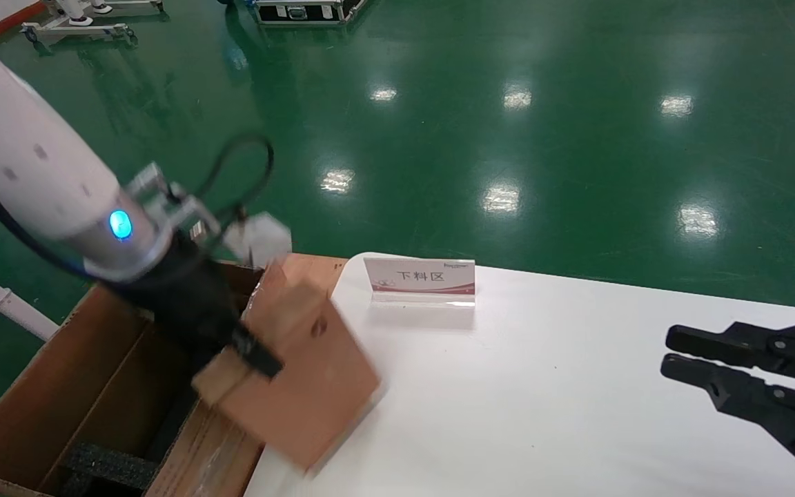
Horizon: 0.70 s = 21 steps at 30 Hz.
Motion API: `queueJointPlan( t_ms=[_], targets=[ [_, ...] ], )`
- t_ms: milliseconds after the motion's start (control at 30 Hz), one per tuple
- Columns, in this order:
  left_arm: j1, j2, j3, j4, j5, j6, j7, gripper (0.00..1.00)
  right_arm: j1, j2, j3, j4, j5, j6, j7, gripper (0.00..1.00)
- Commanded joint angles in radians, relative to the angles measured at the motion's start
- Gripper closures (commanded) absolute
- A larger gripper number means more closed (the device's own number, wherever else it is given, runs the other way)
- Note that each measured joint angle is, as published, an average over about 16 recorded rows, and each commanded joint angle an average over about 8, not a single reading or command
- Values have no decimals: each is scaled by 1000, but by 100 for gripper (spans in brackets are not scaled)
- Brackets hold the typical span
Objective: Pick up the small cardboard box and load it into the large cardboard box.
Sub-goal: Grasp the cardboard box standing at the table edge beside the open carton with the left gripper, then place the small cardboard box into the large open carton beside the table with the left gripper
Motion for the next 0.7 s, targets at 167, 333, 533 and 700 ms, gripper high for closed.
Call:
queueJointPlan(
  t_ms=[167,333,533,700],
  targets=[
    [-140,9,-48,5,20,26,2,100,0,0,0,0,0,0,0,100],
    [-286,29,-37,21,63,71,6,100,0,0,-1,0,0,0,0,100],
    [-459,32,132,37,77,94,12,100,0,0,-1,0,1,0,-1,100],
    [-584,11,333,38,57,95,-2,100,1,0,-2,0,1,0,-1,100]
  ],
)
